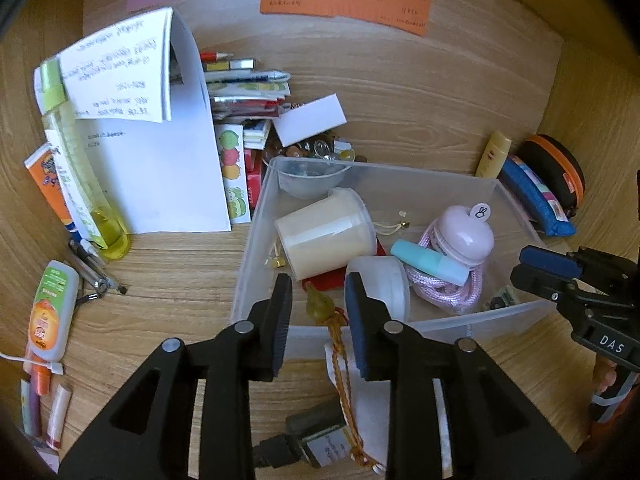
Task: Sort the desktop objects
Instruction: 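Open both tools to drop the gourd ornament and domino tile into the box, then move both tools toward the white drawstring pouch and green spray bottle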
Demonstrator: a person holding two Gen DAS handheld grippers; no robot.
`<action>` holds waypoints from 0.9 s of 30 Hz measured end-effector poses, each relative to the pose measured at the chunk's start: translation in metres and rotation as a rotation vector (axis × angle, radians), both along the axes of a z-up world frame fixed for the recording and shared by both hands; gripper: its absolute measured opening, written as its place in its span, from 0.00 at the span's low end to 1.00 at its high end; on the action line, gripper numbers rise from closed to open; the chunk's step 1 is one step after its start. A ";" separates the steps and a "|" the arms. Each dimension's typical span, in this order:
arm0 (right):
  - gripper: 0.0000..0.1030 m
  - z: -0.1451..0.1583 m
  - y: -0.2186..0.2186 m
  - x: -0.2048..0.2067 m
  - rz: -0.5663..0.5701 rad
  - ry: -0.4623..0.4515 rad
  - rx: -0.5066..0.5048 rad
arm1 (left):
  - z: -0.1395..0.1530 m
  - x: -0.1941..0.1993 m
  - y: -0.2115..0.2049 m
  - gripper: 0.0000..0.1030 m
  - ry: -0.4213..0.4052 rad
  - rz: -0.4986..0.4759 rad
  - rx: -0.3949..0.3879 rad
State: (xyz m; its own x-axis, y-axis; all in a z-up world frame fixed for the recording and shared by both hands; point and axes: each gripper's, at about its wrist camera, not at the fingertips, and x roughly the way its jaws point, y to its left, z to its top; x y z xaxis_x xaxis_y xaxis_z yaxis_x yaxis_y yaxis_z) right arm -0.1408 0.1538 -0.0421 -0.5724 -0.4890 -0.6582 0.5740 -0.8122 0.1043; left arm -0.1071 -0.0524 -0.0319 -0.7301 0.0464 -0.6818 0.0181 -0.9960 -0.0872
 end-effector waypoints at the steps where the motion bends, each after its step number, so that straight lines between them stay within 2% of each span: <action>1: 0.34 0.001 0.000 0.002 -0.002 0.004 0.001 | 0.002 0.003 -0.001 0.35 0.008 0.003 -0.001; 3: 0.38 0.002 0.000 0.006 -0.008 0.017 0.004 | 0.007 0.010 -0.001 0.49 0.030 0.012 -0.006; 9: 0.49 0.008 -0.003 0.022 -0.003 0.046 0.004 | 0.015 0.030 -0.009 0.58 0.066 0.040 -0.013; 15: 0.56 0.014 -0.008 0.036 0.019 0.066 -0.006 | 0.010 0.050 -0.021 0.61 0.056 0.072 -0.013; 27: 0.57 0.004 -0.031 0.064 0.087 0.047 0.000 | -0.011 0.083 -0.043 0.61 0.007 0.121 0.004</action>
State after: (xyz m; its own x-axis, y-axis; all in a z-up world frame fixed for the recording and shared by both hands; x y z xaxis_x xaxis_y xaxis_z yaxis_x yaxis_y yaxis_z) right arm -0.0764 0.1224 -0.0386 -0.5580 -0.5380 -0.6318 0.6464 -0.7593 0.0756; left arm -0.0241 -0.0953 -0.0431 -0.7354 -0.0395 -0.6764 0.1371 -0.9863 -0.0914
